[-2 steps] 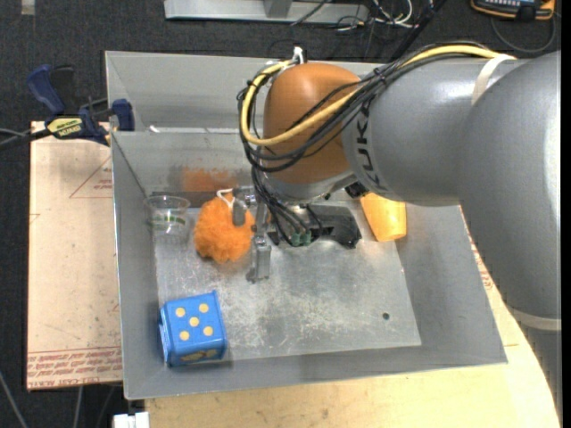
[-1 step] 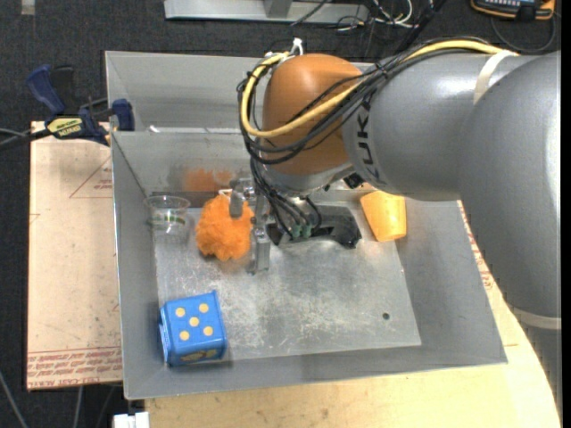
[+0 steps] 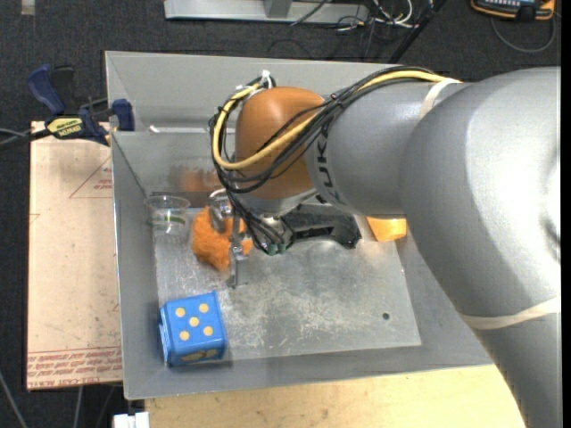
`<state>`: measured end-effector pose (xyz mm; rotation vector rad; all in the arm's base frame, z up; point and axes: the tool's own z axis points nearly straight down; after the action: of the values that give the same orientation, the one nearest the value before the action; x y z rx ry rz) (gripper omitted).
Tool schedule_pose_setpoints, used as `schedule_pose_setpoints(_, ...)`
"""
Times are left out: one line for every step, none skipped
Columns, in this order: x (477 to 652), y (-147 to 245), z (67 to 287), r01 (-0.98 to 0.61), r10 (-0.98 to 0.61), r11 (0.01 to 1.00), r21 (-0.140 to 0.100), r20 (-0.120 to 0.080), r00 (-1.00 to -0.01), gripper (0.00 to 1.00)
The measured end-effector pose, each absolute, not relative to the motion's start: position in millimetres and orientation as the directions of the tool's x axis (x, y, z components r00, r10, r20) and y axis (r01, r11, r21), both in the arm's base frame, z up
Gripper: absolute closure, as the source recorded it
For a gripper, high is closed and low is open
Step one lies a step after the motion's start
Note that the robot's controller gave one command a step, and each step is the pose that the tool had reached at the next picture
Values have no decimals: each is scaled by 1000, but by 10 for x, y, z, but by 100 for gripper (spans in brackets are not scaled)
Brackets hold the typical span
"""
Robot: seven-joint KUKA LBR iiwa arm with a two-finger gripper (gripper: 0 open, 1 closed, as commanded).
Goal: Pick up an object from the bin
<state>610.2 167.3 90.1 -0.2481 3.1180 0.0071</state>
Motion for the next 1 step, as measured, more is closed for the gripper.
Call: schedule_pose_setpoints(6105,1688,695,-170,-170,985,9,-21,-985,100)
